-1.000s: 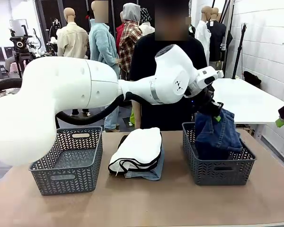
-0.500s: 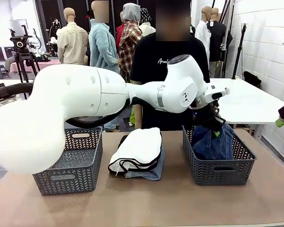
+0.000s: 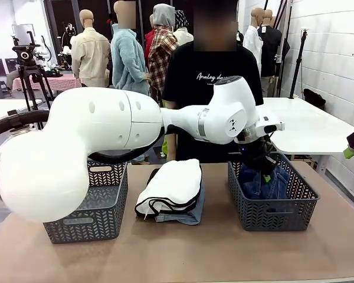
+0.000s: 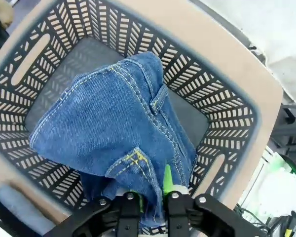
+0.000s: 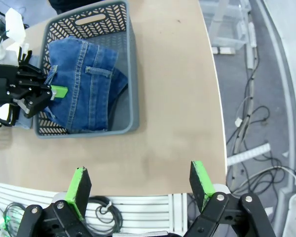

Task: Sort the tops and bottoms.
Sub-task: Sort the clothes according to human instructions.

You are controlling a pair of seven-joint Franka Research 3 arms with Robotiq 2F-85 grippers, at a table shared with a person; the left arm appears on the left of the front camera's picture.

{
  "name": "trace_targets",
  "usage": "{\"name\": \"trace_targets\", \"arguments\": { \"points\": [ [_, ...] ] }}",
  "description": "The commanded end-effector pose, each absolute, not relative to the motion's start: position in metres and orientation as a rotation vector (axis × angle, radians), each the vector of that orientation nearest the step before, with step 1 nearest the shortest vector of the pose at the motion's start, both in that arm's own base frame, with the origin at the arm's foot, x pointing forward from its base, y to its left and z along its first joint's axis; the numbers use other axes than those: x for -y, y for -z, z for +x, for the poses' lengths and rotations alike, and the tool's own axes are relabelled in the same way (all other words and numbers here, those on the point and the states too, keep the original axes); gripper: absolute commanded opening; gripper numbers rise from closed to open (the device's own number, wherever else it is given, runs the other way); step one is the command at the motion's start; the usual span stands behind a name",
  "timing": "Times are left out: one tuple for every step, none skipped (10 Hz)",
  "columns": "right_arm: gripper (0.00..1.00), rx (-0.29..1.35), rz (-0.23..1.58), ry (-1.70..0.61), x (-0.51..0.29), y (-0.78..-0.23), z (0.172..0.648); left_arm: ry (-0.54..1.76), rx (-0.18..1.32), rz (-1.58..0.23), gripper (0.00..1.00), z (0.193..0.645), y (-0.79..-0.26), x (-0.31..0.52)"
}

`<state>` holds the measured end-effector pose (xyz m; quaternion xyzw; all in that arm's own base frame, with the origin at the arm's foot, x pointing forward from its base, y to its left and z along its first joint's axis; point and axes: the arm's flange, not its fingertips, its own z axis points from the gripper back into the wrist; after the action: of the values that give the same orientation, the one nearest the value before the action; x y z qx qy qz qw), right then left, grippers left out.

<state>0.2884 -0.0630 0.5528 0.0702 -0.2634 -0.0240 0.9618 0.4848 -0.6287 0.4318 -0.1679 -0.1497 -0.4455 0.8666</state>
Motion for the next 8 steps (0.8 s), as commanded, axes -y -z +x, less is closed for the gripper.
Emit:
{"name": "trace_targets", "arguments": {
  "points": [
    [1.00, 0.542, 0.150, 0.053, 0.062, -0.551, 0.289, 0.915, 0.342, -0.327, 0.59, 0.495, -0.444, 0.641],
    [1.00, 0.542, 0.150, 0.053, 0.062, -0.551, 0.289, 0.898, 0.362, -0.338, 0.78, 0.498, -0.448, 0.638],
    [1.00, 0.542, 0.150, 0.053, 0.062, -0.551, 0.289, 0.877, 0.377, -0.343, 0.98, 0.502, -0.454, 0.635],
    [1.00, 0.542, 0.150, 0.053, 0.062, -0.551, 0.289, 0.844, 0.370, -0.353, 1.00, 0.508, -0.461, 0.631],
    [1.00, 0.542, 0.150, 0.053, 0.062, -0.551, 0.289, 0.831, 0.313, -0.379, 1.00, 0.512, -0.472, 0.626],
    [1.00, 0.542, 0.150, 0.053, 0.062, -0.551, 0.289, 0.899, 0.360, -0.366, 1.00, 0.497, -0.452, 0.626],
    [1.00, 0.542, 0.150, 0.053, 0.062, -0.551, 0.289, 0.899, 0.360, -0.366, 1.00, 0.497, -0.452, 0.626],
    [1.00, 0.542, 0.150, 0.053, 0.062, -0.551, 0.289, 0.899, 0.360, -0.366, 1.00, 0.497, -0.452, 0.626]
  ]
}}
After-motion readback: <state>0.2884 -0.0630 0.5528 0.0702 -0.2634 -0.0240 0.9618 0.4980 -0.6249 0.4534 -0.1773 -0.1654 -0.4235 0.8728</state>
